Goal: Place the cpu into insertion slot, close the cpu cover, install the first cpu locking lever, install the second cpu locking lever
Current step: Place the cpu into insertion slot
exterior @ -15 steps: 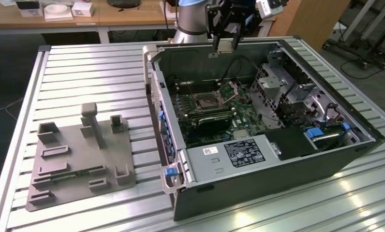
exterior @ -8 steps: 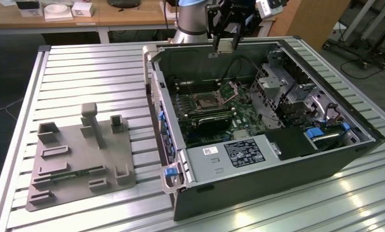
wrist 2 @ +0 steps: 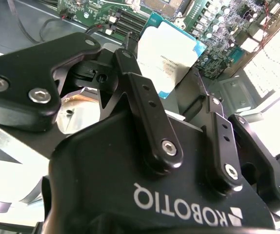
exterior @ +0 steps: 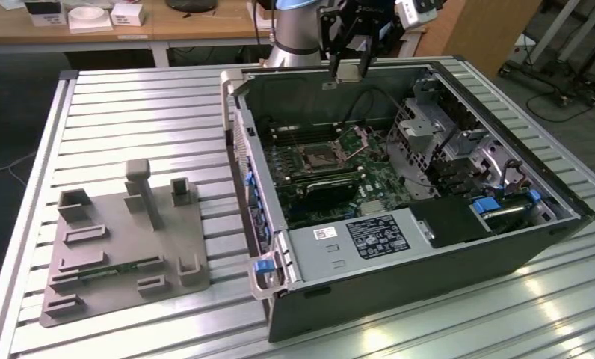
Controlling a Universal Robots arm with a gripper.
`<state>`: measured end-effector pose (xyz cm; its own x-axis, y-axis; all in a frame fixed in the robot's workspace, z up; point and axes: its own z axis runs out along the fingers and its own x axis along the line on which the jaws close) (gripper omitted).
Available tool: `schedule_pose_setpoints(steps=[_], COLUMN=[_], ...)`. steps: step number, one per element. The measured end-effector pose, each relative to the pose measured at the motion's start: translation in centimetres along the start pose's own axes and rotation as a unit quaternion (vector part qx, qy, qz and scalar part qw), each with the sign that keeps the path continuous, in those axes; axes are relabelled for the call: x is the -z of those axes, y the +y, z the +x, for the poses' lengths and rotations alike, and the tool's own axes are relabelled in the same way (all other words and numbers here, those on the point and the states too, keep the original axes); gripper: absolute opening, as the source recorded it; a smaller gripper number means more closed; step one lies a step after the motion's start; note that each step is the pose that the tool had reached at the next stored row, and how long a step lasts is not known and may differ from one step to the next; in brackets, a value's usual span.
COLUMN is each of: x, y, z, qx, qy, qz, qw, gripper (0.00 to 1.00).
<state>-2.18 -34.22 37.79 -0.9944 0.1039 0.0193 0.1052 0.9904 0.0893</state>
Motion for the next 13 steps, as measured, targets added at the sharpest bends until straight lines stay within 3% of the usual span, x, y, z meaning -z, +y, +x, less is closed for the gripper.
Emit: schedule_pose_setpoints(steps=[13], x=[0.00], y=[0.00], z=[0.00], qx=[-0.005], qy=[-0.0004], qz=[-0.0001], qw=[1.0000], gripper=[0.54])
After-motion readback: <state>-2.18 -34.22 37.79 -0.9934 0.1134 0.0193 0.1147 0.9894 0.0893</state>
